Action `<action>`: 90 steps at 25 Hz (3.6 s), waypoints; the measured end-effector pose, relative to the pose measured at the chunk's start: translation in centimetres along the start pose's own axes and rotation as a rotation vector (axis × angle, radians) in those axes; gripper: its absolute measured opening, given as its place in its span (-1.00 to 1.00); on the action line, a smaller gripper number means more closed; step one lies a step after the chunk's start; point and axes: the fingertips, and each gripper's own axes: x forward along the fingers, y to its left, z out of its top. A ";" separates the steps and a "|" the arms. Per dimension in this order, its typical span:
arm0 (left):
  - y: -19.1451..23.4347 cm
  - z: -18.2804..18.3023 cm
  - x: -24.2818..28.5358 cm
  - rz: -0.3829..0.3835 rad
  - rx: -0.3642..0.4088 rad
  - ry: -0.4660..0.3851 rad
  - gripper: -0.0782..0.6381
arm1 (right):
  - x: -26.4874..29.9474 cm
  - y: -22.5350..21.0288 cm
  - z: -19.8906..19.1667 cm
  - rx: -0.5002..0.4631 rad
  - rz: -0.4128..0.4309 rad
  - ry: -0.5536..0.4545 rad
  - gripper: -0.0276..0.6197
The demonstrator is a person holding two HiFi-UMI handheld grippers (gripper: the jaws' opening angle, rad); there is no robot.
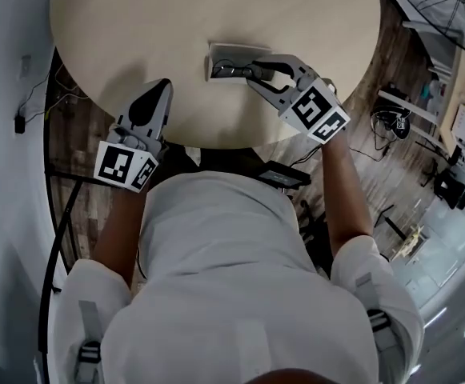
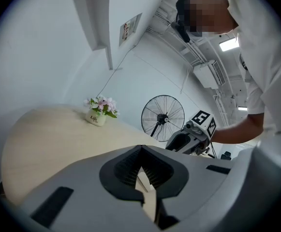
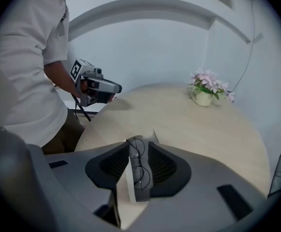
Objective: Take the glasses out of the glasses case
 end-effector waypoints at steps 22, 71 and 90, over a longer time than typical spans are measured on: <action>1.4 -3.3 2.2 0.074 -0.079 -0.016 -0.75 | 7.4 0.2 -5.2 -0.110 0.258 0.327 -0.62; -1.6 6.8 -6.1 -0.027 0.101 -0.084 -0.75 | -4.2 0.1 8.3 -0.013 -0.146 0.017 -0.80; -14.7 18.4 -7.8 -0.188 0.355 -0.209 -0.75 | -33.9 8.3 12.6 0.221 -0.558 -1.075 -0.80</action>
